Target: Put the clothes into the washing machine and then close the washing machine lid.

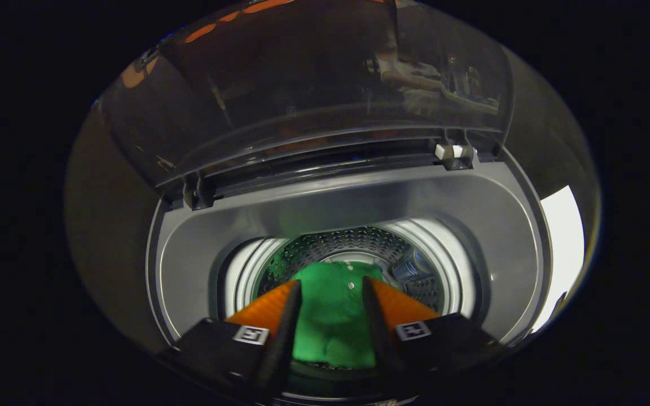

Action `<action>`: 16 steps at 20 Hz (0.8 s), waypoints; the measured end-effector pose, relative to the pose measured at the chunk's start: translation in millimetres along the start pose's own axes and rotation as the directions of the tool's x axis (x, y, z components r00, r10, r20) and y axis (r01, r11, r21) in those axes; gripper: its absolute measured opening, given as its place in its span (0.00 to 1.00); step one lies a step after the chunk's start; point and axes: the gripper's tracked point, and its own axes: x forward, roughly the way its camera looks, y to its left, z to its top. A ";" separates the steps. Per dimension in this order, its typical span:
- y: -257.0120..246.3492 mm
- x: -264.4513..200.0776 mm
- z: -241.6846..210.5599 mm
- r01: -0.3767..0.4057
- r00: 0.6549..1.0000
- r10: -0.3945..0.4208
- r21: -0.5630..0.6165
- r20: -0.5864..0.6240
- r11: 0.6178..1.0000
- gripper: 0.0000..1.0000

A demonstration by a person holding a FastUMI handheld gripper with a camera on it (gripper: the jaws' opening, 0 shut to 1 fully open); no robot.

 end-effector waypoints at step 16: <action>15.5 -130.9 41.0 -0.050 0.956 0.054 -0.023 0.287 0.999 0.99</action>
